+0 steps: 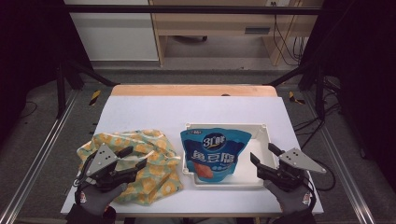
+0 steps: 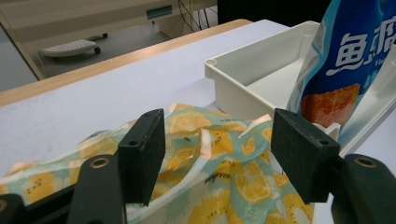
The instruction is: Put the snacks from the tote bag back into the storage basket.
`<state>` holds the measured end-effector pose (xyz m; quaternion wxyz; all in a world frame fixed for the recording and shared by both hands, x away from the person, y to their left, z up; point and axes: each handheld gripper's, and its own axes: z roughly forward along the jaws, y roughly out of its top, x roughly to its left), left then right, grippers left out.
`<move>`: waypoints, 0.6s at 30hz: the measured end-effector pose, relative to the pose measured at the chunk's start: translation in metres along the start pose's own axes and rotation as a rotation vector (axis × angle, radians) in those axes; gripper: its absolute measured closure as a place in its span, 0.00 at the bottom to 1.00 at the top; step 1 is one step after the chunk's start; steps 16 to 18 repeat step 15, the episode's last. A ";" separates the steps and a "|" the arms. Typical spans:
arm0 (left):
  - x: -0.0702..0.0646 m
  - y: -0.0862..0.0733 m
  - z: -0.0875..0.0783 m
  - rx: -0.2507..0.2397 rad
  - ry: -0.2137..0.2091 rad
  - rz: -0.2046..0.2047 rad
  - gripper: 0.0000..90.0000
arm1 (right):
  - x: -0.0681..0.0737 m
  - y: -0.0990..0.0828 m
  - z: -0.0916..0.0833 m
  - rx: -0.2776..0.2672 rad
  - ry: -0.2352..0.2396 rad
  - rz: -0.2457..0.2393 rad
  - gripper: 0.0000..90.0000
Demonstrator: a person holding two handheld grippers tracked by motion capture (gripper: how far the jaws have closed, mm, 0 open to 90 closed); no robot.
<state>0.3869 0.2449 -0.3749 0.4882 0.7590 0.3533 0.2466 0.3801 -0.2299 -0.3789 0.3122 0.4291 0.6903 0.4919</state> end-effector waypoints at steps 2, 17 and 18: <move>0.001 -0.002 -0.001 -0.002 0.001 -0.003 0.39 | -0.001 -0.001 0.000 0.001 -0.002 -0.002 0.32; 0.017 -0.024 -0.007 0.003 0.036 -0.038 0.39 | -0.008 -0.013 0.002 0.016 -0.010 0.006 0.32; 0.017 -0.024 -0.007 0.003 0.036 -0.038 0.39 | -0.008 -0.013 0.002 0.016 -0.010 0.006 0.32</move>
